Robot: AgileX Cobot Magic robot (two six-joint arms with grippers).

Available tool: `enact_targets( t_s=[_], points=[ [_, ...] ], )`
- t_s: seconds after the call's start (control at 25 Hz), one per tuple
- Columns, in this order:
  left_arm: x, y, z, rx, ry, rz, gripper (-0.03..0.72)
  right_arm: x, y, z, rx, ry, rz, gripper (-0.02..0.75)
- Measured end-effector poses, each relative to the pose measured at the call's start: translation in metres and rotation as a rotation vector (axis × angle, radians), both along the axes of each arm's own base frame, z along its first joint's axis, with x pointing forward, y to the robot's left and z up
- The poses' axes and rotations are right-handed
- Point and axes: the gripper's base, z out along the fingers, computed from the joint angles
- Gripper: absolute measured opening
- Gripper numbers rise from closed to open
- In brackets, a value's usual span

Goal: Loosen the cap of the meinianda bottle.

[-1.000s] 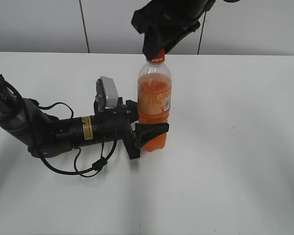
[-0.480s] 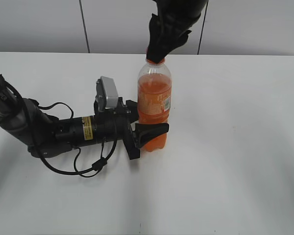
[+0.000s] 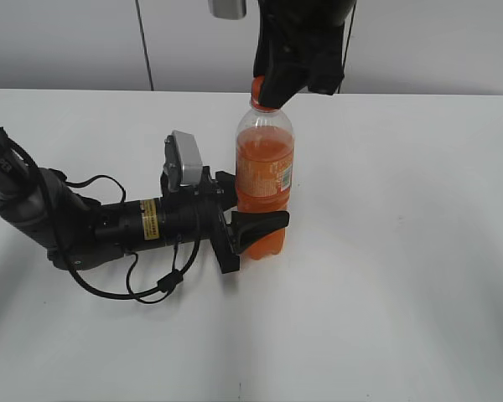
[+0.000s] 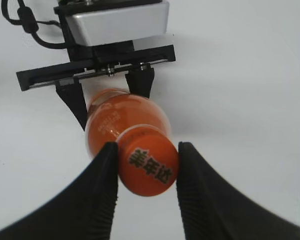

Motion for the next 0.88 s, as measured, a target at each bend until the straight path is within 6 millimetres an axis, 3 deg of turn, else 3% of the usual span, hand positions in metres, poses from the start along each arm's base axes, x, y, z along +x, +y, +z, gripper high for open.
enact_targets(
  t_s=[0.48, 0.88],
  points=[
    [0.0000, 0.0000, 0.0000, 0.000, 0.000, 0.000, 0.395, -0.0002, -0.0003, 0.0007, -0.073, -0.129, 0.334, 0.267],
    [0.0000, 0.0000, 0.0000, 0.000, 0.000, 0.000, 0.395, 0.0001, -0.0006, 0.0007, -0.109, -0.188, 0.482, 0.267]
  ],
)
